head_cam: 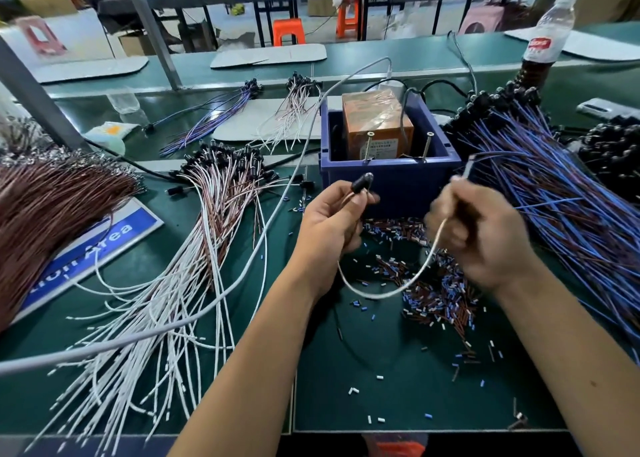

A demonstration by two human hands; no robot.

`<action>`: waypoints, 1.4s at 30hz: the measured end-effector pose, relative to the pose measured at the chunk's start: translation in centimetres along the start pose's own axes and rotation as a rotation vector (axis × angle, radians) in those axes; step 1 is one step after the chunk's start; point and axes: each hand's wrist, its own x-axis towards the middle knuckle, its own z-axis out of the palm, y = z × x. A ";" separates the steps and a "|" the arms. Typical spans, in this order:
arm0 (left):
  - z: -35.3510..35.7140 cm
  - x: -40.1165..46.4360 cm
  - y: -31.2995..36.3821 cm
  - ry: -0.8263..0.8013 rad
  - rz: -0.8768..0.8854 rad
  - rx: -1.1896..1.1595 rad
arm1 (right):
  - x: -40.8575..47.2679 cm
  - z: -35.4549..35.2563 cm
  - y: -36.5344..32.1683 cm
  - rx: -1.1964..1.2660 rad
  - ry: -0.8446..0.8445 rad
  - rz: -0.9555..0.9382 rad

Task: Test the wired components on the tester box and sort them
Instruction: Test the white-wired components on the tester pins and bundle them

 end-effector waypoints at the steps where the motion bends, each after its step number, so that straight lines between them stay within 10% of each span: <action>1: 0.0 0.0 0.0 -0.014 -0.007 -0.046 | -0.2 0.4 0.3 -0.109 -0.083 0.024; 11: 0.8 -0.2 -0.4 -0.167 -0.107 -0.026 | -0.7 1.9 1.6 -0.591 -0.229 0.043; 42: 0.8 0.3 -0.2 -0.125 -0.245 -0.279 | 0.0 1.4 0.4 -0.215 0.119 -0.145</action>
